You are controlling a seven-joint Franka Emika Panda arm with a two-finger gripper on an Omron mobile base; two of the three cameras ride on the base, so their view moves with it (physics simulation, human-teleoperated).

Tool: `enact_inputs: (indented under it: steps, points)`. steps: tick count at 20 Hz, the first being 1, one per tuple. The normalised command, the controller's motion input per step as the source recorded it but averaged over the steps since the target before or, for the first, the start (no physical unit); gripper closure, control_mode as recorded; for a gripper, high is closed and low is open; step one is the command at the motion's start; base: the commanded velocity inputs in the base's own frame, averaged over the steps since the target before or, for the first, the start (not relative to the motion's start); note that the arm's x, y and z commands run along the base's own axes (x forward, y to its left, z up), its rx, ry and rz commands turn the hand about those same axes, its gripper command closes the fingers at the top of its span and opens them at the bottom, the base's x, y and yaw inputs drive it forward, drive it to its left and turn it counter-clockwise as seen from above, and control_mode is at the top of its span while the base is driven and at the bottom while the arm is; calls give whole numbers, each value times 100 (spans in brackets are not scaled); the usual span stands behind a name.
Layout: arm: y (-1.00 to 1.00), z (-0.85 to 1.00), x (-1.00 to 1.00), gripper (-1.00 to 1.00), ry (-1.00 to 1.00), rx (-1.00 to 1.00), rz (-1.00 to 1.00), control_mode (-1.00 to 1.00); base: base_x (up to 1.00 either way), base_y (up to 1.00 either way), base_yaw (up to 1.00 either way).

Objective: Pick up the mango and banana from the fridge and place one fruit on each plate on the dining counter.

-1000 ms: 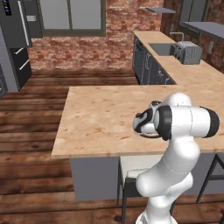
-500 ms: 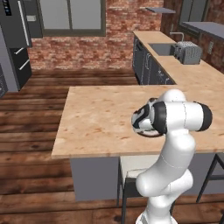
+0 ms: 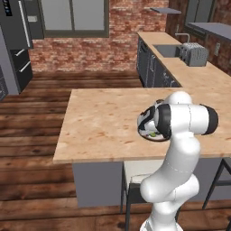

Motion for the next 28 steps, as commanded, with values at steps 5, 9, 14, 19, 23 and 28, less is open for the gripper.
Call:
enact_inputs:
  steps: [5,9,14,19,23,28]
  points:
    - [6,11,-9,-100,0,0,0,-100,0,0,0]
    - [3,48,-32,-100,-1,0,0,-100,0,0,0]
    - [4,91,-56,-100,-11,-2,0,-100,0,0,0]
    - [1,89,-80,-100,-2,0,-3,-100,0,0,0]
    - [0,61,-100,-100,0,2,-9,-100,0,0,0]
    - [2,49,-100,-100,-15,6,-6,-100,0,0,0]
